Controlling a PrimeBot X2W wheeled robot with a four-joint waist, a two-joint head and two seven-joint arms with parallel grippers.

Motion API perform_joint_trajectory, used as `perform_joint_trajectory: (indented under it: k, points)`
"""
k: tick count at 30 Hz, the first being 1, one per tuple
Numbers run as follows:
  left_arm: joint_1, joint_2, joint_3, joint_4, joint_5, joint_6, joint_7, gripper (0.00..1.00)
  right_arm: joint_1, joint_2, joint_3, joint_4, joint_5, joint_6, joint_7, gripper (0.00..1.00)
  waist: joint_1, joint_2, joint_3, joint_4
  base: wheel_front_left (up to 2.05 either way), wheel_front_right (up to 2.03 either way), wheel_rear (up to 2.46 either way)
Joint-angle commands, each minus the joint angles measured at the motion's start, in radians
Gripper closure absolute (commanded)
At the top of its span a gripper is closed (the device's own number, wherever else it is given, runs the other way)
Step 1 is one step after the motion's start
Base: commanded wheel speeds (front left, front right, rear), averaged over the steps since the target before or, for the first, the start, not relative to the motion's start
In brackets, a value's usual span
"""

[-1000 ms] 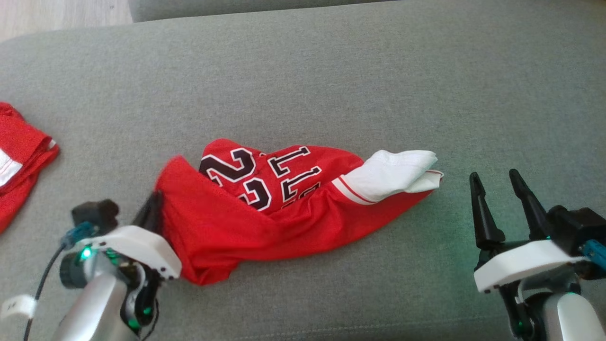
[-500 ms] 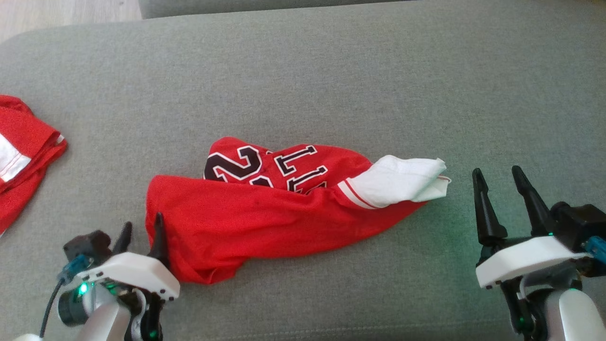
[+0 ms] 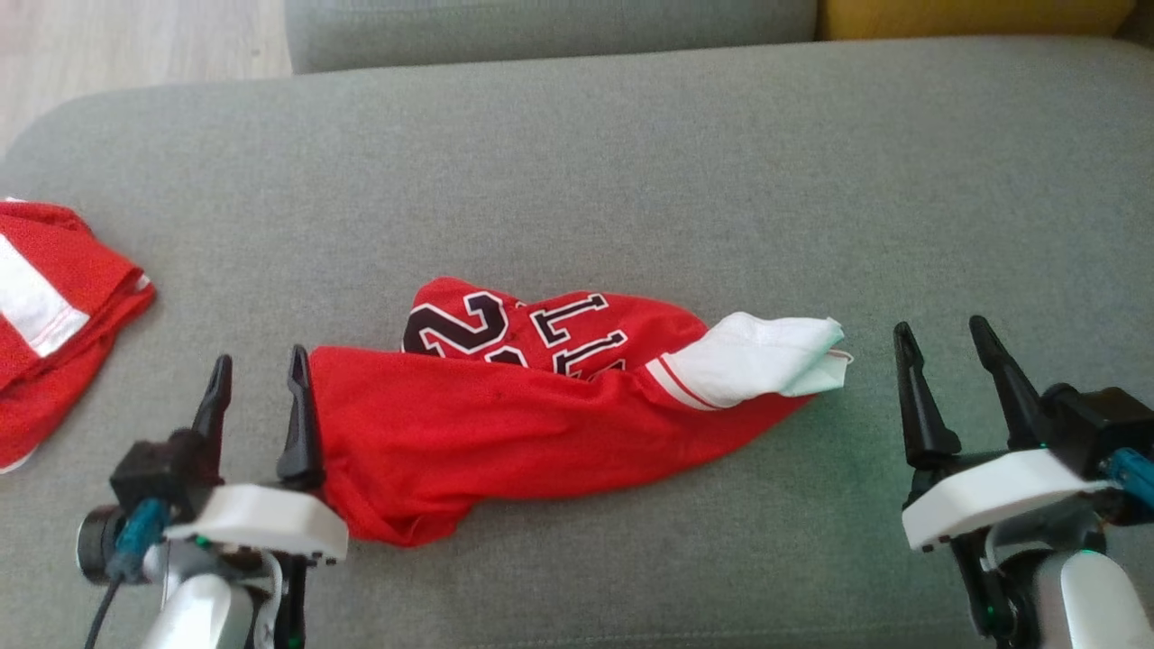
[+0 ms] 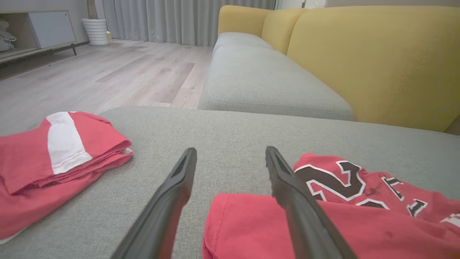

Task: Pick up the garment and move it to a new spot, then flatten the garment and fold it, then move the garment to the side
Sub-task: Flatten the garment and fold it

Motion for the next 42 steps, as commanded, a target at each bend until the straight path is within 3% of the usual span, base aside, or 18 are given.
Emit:
perform_joint_trajectory:
  k: [1, 9, 25, 30, 36, 42]
  points:
    - [-0.010, 0.033, 0.037, -0.046, 0.015, -0.004, -0.012, 0.00, -0.019, -0.006, 0.027, -0.046, -0.007, 0.008, 0.003, 0.00, 0.0000, 0.0000, -0.014, 0.001, 0.00, 0.00, 0.00]
    - [0.041, 0.066, 0.010, -0.112, 0.044, 0.004, 0.025, 0.00, 0.016, -0.006, 0.042, -0.078, -0.014, 0.008, 0.026, 0.00, 0.0000, 0.0000, -0.045, -0.007, 0.00, 0.00, 0.00]
    - [0.039, 0.075, -0.008, -0.134, 0.037, 0.002, 0.048, 0.00, 0.022, -0.006, 0.040, -0.094, -0.003, 0.008, 0.031, 0.00, 0.0000, 0.0000, -0.033, -0.013, 0.00, 0.00, 0.00]
    - [-0.047, 0.071, -0.026, -0.059, 0.001, -0.065, 0.073, 0.00, 0.009, -0.006, 0.039, -0.100, 0.000, 0.008, 0.028, 0.00, 0.0000, 0.0000, 0.005, -0.009, 0.00, 0.00, 0.00]
    - [-0.211, 0.059, -0.038, 0.243, -0.068, -0.163, 0.156, 0.00, -0.025, -0.006, 0.064, -0.086, 0.004, 0.008, 0.019, 0.00, 0.0000, 0.0000, 0.067, -0.027, 0.00, 0.00, 0.00]
    - [-0.294, 0.043, -0.019, 0.447, -0.129, -0.221, 0.175, 0.00, -0.036, -0.006, 0.063, -0.068, 0.008, 0.008, 0.008, 0.00, 0.0000, 0.0000, 0.098, -0.044, 0.00, 0.00, 0.00]
